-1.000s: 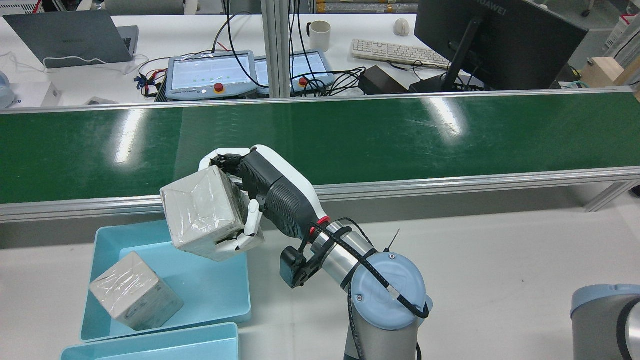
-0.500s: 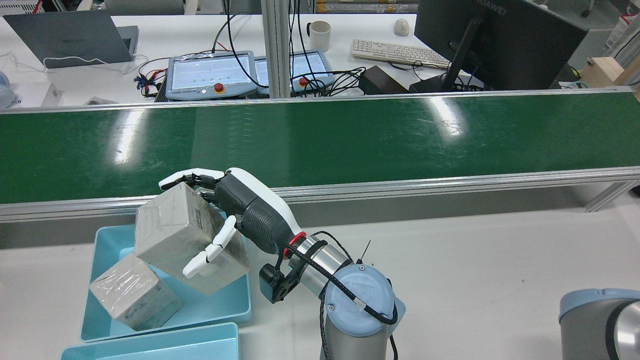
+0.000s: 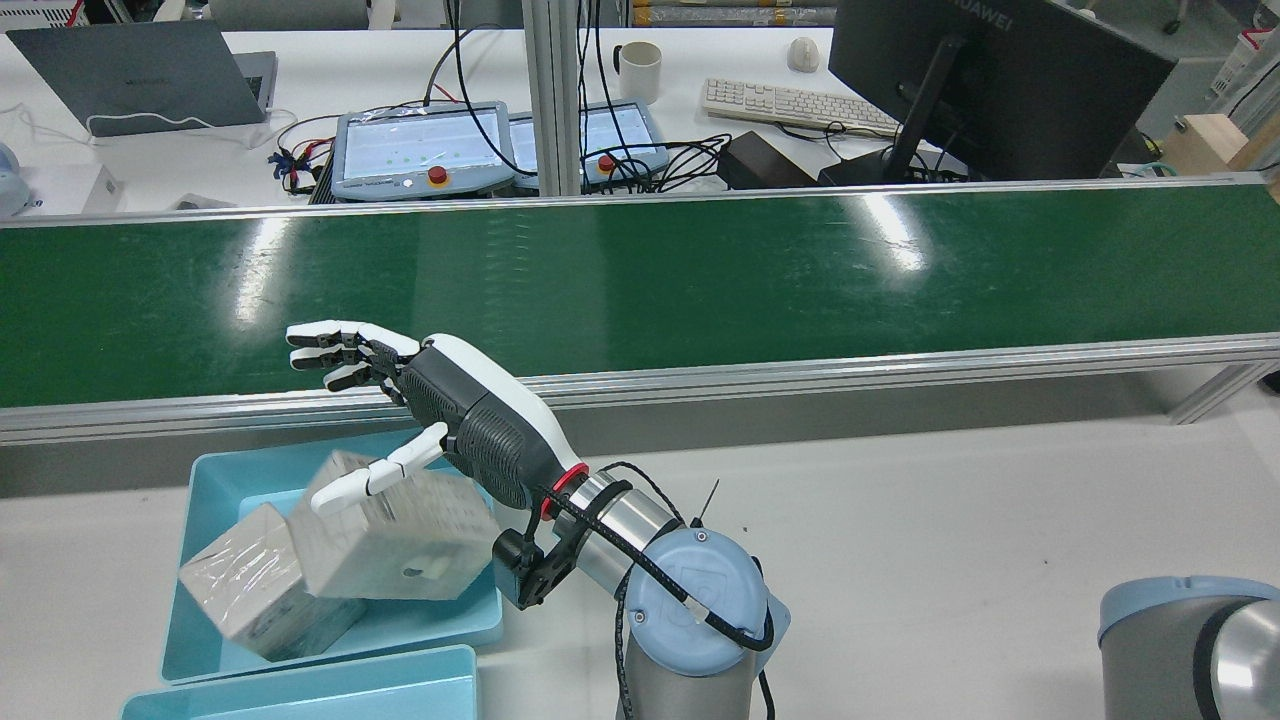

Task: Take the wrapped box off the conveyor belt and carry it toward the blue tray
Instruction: 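Lower the box into the blue tray and open the right hand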

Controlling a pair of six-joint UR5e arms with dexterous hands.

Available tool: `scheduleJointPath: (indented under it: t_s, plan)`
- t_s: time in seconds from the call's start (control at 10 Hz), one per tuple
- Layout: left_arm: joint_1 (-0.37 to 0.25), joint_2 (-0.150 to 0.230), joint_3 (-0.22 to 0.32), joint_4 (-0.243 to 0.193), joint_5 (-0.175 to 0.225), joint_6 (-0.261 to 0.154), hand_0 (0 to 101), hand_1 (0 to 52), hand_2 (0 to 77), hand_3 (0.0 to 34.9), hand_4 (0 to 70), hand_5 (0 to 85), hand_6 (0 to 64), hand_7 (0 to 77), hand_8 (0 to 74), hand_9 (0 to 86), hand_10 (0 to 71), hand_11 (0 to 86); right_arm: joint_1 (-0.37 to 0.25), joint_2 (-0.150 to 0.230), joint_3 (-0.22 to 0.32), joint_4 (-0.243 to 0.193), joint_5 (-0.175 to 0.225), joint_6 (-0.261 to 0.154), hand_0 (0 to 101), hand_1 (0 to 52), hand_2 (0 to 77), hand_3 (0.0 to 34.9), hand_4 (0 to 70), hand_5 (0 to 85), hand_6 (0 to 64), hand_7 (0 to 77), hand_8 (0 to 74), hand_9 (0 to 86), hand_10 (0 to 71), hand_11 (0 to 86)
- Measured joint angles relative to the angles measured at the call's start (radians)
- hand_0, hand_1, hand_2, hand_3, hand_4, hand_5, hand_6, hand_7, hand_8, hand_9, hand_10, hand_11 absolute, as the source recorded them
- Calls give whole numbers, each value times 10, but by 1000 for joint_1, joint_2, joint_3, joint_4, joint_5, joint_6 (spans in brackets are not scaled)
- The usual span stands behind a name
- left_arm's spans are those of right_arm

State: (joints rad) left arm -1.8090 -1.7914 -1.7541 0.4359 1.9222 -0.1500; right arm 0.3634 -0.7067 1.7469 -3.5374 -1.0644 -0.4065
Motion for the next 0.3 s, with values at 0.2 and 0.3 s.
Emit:
scheduleJointPath:
  t_s: [0.2, 0.3]
  plan:
    - [0, 0, 0, 0, 0, 0, 0, 0, 11, 0, 0, 11, 0, 5, 5, 0, 0, 0, 0, 7, 7, 0, -1, 1, 459, 131, 82, 198, 125, 196, 55, 235, 0, 256, 0, 16]
    - [0, 0, 0, 0, 0, 0, 0, 0, 11, 0, 0, 11, 0, 5, 5, 0, 0, 0, 2, 13, 28, -2, -1, 3, 461, 115, 104, 196, 125, 196, 55, 240, 0, 87, 0, 16]
